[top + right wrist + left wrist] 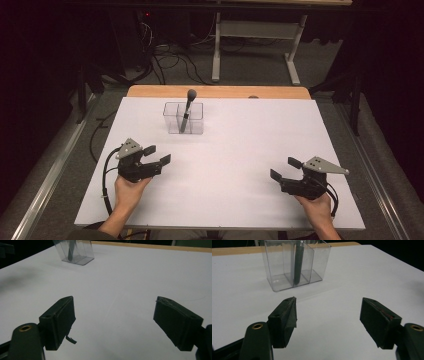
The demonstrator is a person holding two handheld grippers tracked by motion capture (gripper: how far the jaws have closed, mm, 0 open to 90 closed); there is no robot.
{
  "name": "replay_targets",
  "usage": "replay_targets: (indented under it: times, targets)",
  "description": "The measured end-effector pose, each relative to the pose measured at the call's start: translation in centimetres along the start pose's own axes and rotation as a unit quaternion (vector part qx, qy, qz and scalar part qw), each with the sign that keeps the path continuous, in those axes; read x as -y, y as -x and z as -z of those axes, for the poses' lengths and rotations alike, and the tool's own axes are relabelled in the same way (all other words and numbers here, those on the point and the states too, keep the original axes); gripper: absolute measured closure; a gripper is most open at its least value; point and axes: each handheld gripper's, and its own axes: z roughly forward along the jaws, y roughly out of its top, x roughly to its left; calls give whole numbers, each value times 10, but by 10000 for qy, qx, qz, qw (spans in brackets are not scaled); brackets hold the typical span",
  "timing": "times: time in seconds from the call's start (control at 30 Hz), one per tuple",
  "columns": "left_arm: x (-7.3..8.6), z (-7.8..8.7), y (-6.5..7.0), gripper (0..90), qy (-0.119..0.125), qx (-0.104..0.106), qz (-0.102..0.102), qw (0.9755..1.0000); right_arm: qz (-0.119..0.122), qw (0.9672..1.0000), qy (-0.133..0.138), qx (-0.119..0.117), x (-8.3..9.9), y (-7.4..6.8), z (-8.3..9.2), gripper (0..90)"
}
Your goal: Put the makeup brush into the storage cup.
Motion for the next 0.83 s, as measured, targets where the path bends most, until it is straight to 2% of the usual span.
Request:
replay_targets:
  times: [0.83]
  targets:
    - [0, -6, -5, 294, -143, 26, 129, 9998, 37, 10000, -36, -13, 1, 0, 1, 188]
